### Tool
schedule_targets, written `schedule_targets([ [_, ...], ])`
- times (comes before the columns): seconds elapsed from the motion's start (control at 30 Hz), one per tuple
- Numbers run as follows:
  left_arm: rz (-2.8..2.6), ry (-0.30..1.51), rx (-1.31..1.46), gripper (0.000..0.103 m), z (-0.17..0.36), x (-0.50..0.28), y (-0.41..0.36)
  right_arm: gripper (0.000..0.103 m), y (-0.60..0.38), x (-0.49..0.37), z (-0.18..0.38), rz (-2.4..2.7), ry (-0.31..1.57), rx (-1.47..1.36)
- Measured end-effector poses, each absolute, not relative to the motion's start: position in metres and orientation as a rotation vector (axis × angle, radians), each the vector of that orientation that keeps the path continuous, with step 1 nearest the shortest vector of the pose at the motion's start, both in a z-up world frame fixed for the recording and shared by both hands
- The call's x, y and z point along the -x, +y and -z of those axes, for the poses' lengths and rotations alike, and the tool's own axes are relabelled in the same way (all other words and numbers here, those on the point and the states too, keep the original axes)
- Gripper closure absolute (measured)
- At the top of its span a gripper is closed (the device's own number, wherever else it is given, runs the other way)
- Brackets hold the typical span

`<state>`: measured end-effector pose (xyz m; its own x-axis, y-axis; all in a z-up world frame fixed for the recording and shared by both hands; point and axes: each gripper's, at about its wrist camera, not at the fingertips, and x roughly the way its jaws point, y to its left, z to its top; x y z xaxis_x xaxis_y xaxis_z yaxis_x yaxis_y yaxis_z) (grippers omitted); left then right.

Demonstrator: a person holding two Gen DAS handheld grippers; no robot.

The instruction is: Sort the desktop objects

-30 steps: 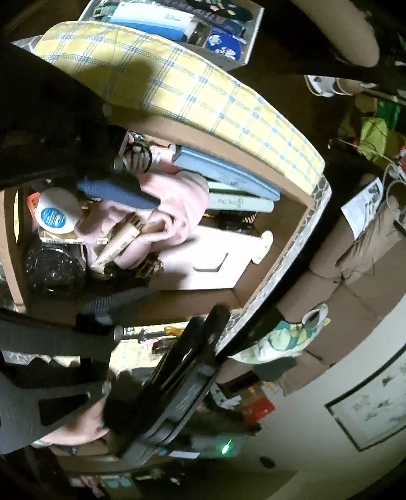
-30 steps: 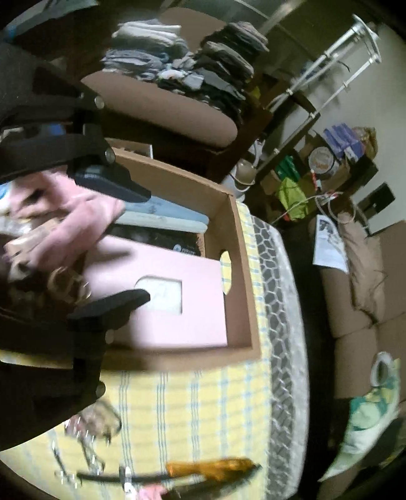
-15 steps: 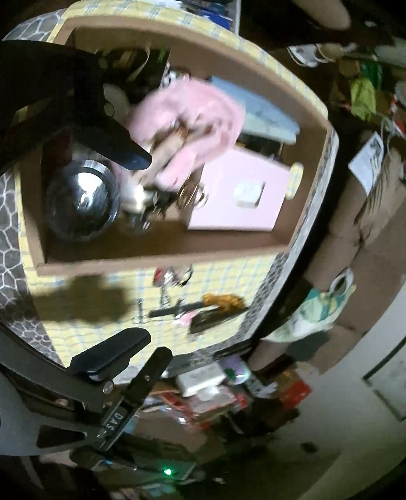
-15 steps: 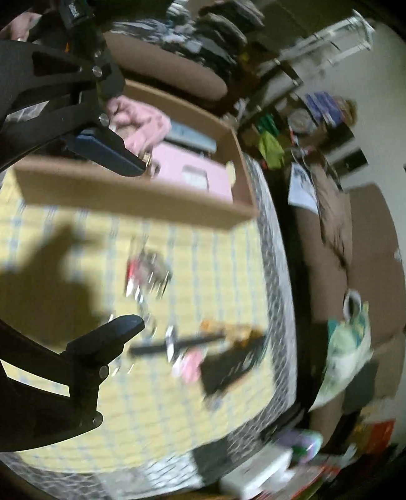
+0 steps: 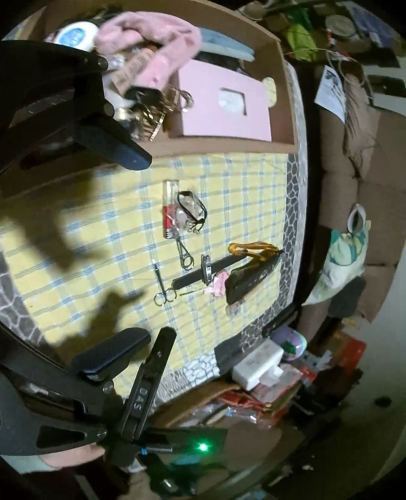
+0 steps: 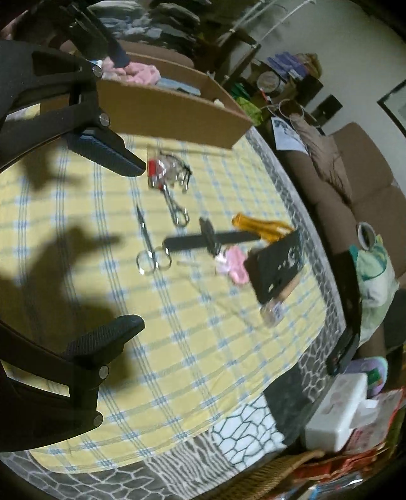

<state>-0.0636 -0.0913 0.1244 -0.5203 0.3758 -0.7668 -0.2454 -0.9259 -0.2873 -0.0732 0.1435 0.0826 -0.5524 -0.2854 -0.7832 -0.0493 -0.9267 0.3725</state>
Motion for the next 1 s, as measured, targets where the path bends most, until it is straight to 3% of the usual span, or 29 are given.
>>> schedule_targets([
  [0.2, -2.454, -0.143, 1.328, 0.002, -0.102, 0.074, -0.071, 0.011, 0.165, 0.080, -0.064, 2.612, -0.521, -1.427],
  [0.57, -2.500, 0.027, 1.335, 0.002, -0.072, 0.058, -0.015, 0.011, 0.181, 0.077, -0.037, 2.745, -0.216, -1.461],
  [1.0, -2.570, -0.105, 1.553, 0.002, -0.020, 0.071, -0.017, 0.010, 0.182, 0.071, -0.020, 2.729, -0.066, -1.495],
])
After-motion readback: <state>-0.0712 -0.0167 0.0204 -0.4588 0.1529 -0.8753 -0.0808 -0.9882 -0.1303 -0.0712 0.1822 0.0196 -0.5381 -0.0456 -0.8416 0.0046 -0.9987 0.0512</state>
